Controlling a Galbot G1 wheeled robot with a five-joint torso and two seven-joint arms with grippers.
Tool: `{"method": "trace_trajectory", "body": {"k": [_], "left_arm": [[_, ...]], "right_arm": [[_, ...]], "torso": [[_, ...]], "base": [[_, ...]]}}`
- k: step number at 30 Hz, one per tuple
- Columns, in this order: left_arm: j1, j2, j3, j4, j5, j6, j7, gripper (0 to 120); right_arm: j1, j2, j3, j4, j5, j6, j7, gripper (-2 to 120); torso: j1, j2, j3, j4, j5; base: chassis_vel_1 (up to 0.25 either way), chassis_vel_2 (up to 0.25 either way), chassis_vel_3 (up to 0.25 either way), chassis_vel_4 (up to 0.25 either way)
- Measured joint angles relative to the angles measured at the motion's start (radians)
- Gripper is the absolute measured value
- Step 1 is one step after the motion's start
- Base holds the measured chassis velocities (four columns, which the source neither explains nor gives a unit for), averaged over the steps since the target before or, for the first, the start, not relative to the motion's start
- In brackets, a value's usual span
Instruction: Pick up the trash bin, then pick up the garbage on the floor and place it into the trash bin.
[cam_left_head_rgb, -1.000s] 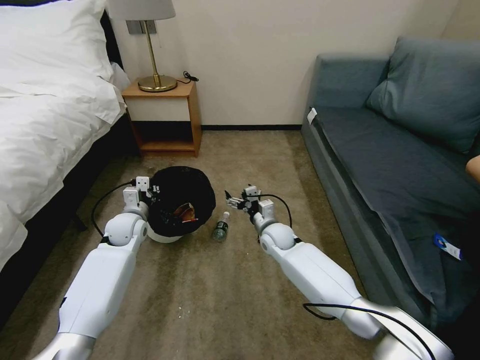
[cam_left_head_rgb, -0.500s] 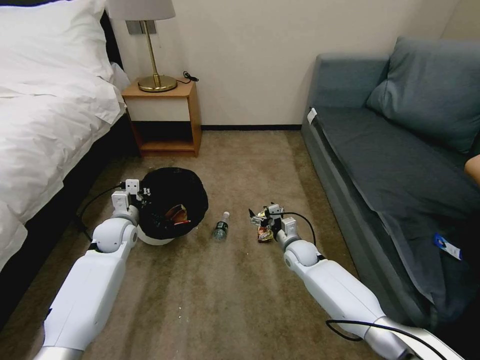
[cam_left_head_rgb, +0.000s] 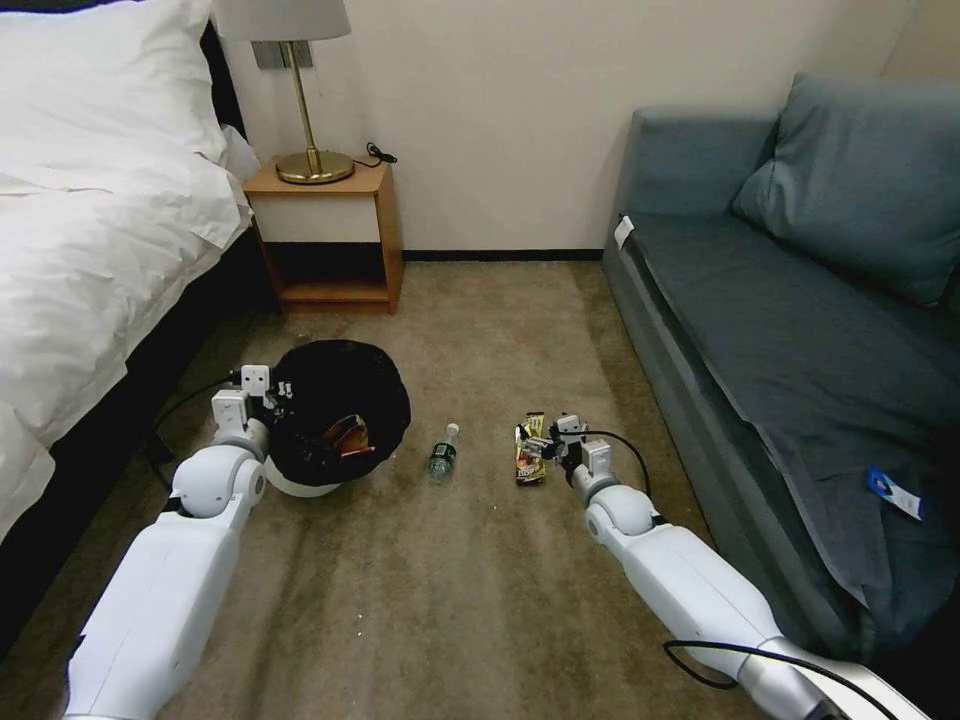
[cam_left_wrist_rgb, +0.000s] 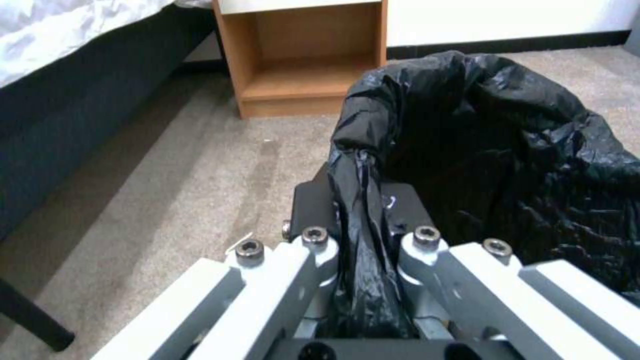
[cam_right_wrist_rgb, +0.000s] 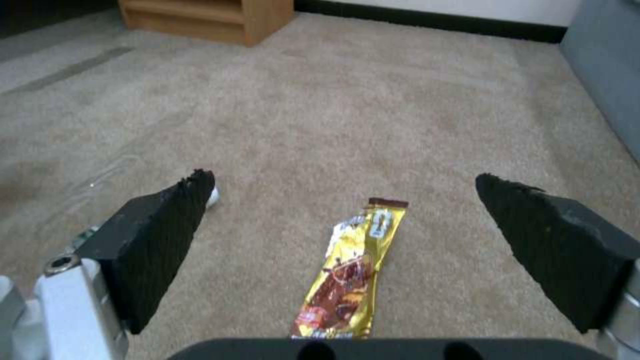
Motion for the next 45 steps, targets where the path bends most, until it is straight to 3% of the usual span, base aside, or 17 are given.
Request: {"method": "trace_trajectory", "body": {"k": [20,45], "left_arm": [[0.049,-0.003,-0.022,-0.035,0.013,-0.004,0.004,6],[0.014,-0.012,-0.023,-0.003,0.022,-0.010,0.007,6]], "right_arm": [[-0.028,0.004,0.010,-0.003,-0.024,0.010,-0.014,100],[-0.015,0.011,0.010,-0.055,-0.027,0.052,-0.054,100]], "torso": [[0.000,0.000,0.000,0.0000,0.0000],[0.000,0.000,0.000,0.0001,0.0001]], "base": [[0.000,0.000,0.000,0.000],[-0.029,0.034,0.028,-0.034]]}}
